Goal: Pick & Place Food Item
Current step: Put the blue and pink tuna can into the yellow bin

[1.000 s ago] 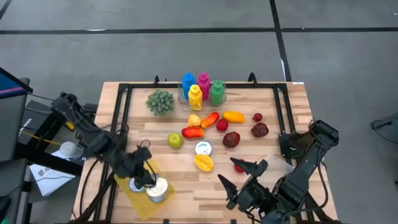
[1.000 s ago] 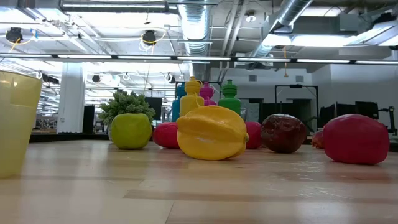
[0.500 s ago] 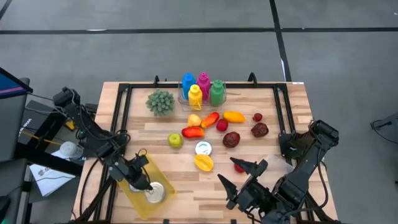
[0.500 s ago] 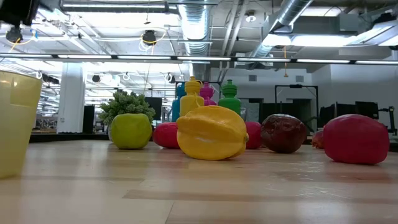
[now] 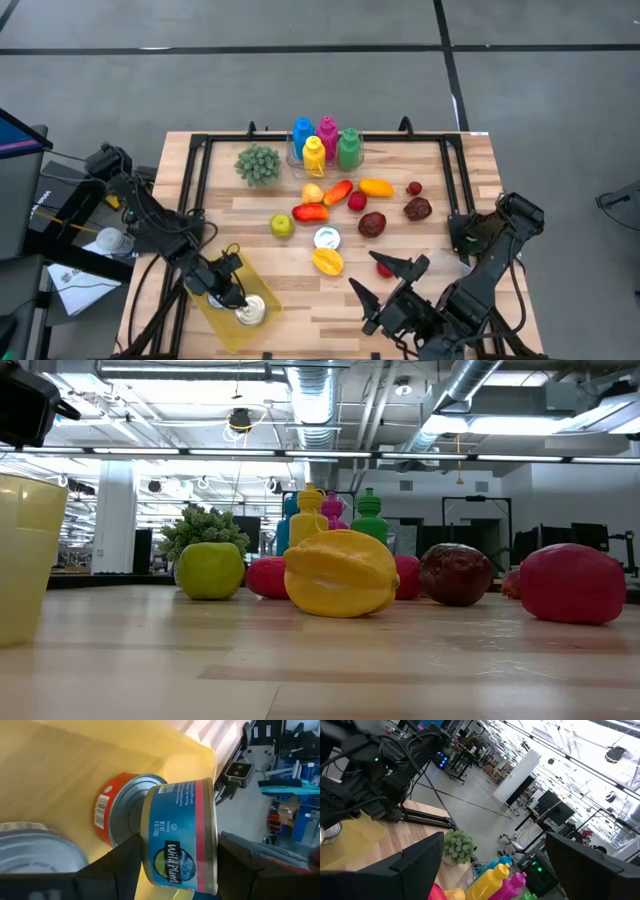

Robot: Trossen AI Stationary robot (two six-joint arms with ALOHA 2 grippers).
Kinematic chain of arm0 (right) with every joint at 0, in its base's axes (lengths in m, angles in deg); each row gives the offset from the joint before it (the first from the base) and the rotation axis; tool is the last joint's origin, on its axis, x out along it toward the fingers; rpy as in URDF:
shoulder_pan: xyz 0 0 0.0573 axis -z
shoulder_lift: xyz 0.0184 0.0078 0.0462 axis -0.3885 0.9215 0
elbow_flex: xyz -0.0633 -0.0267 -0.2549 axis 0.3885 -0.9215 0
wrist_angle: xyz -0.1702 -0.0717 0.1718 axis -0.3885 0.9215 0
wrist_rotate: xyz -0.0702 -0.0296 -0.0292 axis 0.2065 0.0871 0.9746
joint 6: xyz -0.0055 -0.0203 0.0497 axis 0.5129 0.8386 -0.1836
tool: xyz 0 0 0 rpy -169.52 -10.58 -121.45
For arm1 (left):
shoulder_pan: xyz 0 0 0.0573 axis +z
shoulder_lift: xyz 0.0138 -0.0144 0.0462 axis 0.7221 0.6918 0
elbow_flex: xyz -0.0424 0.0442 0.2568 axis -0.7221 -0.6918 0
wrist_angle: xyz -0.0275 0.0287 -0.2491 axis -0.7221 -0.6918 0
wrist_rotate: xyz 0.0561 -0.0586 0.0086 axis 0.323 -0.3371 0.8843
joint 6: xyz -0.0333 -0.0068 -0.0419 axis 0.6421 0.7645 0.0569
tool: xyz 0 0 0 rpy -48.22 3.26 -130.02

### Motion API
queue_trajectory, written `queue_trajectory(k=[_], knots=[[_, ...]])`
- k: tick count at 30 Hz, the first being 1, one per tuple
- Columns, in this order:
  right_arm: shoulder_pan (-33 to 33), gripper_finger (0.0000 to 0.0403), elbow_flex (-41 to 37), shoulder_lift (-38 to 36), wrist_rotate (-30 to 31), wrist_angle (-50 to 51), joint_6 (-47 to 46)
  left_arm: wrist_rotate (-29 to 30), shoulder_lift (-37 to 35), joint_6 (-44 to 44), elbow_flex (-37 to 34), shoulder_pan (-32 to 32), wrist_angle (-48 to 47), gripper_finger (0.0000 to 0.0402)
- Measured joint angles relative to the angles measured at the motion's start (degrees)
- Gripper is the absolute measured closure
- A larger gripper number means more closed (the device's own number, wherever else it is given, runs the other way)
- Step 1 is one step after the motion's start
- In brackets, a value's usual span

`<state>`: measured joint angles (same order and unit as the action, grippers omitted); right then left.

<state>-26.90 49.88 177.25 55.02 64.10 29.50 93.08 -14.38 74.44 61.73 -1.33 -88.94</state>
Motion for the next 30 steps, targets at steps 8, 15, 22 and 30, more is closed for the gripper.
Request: queue_trajectory(k=[8, 15, 22, 30], knots=[[0.4, 0.0061, 0.0, 0.0, 0.0, 0.2, 0.0, -1.5, 3.3, -0.5, 0.0, 0.0, 5.2, 0.0204], [0.4, 0.0061, 0.0, 0.0, 0.0, 0.2, 0.3, -1.5, 5.6, -0.7, 0.1, -0.1, 5.4, 0.0197], [0.4, 0.0061, 0.0, 0.0, 0.0, 0.1, 0.5, -1.5, 5.7, -2.0, 0.1, 0.5, 5.6, 0.0185], [0.4, 0.0061, 0.0, 0.0, 0.0, 0.1, 0.5, -1.9, 2.7, -2.8, 0.0, 0.7, 2.4, 0.013]])
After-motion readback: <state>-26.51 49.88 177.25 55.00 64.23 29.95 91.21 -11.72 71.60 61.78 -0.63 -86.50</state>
